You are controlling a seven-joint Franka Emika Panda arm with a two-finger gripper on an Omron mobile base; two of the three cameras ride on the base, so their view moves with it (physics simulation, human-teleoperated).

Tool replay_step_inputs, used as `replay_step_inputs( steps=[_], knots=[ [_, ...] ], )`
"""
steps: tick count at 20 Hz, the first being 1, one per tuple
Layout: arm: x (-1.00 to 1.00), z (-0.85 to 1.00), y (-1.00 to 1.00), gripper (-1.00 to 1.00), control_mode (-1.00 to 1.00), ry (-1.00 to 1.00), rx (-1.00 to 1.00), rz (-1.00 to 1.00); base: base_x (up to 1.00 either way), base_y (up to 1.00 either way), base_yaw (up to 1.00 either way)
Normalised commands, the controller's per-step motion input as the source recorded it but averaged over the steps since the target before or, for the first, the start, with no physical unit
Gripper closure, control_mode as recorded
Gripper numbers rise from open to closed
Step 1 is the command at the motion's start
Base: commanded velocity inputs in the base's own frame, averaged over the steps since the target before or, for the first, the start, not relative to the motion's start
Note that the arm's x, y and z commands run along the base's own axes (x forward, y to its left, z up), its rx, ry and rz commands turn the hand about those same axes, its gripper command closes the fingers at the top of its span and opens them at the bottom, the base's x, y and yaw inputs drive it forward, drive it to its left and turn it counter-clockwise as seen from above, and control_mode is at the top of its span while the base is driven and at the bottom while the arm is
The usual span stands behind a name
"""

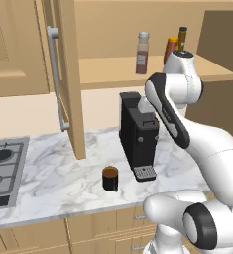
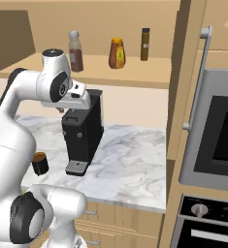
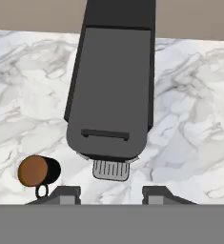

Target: Pick the cinnamon and honey bottle from the cabinet and place them next to the mug.

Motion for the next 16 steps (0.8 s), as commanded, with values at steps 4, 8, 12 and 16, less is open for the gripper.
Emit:
replay_step_inputs(
  steps=[4,8,12,16],
  knots=[
    [-0.12,0.00,0.00,-1.00,-1.00,0.00,0.01,0.00,0.00,0.00,0.00],
    [-1.00,0.00,0.00,-1.00,-1.00,-0.35,0.01,0.00,0.00,0.00,0.00],
    [-0.99,0.01,0.02,-1.00,-1.00,-0.41,0.00,0.00,0.00,0.00,0.00],
    [-0.65,0.33,0.00,-1.00,-1.00,-0.45,0.00,0.00,0.00,0.00,0.00]
  ],
)
